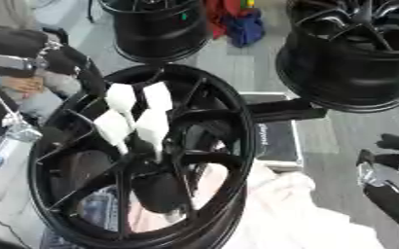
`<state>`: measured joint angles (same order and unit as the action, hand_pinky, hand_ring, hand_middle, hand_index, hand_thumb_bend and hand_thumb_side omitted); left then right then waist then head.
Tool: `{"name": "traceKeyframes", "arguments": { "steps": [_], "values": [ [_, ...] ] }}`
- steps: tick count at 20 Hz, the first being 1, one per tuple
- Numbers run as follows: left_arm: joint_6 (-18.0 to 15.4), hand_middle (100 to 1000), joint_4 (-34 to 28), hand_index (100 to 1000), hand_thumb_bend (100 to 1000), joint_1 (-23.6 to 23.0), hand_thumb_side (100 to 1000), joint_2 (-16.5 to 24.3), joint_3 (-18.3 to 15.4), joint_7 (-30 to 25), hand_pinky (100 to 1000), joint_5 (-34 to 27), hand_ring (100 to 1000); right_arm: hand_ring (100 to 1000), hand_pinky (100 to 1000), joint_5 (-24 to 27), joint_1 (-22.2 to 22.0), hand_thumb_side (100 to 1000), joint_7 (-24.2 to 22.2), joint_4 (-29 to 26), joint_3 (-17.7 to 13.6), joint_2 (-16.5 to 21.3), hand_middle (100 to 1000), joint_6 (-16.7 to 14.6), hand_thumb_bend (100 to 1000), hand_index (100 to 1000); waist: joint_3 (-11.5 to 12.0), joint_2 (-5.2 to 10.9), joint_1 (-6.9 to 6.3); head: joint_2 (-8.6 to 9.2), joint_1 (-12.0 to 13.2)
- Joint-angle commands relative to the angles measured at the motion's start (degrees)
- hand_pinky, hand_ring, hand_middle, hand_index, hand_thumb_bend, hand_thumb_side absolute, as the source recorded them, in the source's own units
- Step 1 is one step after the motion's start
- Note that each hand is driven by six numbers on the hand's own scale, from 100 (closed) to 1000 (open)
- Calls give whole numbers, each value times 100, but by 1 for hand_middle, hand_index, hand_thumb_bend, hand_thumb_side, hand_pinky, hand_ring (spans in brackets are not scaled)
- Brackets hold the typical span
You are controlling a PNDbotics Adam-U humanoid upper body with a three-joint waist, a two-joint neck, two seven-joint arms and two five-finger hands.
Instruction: Pull the pin out of the wheel hub.
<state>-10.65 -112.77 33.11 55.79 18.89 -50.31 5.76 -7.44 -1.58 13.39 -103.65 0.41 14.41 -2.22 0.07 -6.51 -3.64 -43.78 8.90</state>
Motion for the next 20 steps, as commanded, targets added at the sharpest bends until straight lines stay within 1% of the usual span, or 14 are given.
{"name": "traceKeyframes", "arguments": {
  "steps": [1, 3, 6, 10, 14, 20],
  "values": [
    [60, 744, 77, 862, 339, 97, 144, 50, 118, -156, 721, 175, 670, 594, 724, 4, 28, 100, -17, -58, 8, 116, 654, -2, 221, 741, -4, 62, 7, 28, 3],
    [79, 755, 191, 864, 314, 77, 136, 29, 193, -163, 708, 347, 675, 594, 724, 4, 29, 100, -19, -60, 10, 118, 654, -3, 220, 741, -8, 62, 7, 36, 2],
    [158, 783, 422, 871, 285, 81, 136, -40, 257, -165, 654, 562, 709, 594, 724, 5, 31, 100, -24, -61, 14, 119, 654, -3, 220, 742, -11, 65, 9, 44, -5],
    [321, 806, 667, 885, 273, 134, 150, -155, 260, -124, 656, 821, 734, 593, 724, 5, 26, 100, -25, -61, 12, 117, 654, -2, 220, 742, -12, 67, 15, 57, -14],
    [434, 814, 867, 885, 258, 180, 144, -256, 306, 95, 655, 1107, 734, 594, 724, 7, 30, 100, -29, -63, 15, 115, 654, -2, 220, 742, -20, 65, 16, 69, -15],
    [425, 833, 1105, 893, 278, 253, 157, -346, 416, 218, 666, 1446, 746, 594, 724, 5, 31, 100, -34, -61, 19, 117, 654, -3, 220, 742, -32, 67, 8, 78, -14]
  ]
}}
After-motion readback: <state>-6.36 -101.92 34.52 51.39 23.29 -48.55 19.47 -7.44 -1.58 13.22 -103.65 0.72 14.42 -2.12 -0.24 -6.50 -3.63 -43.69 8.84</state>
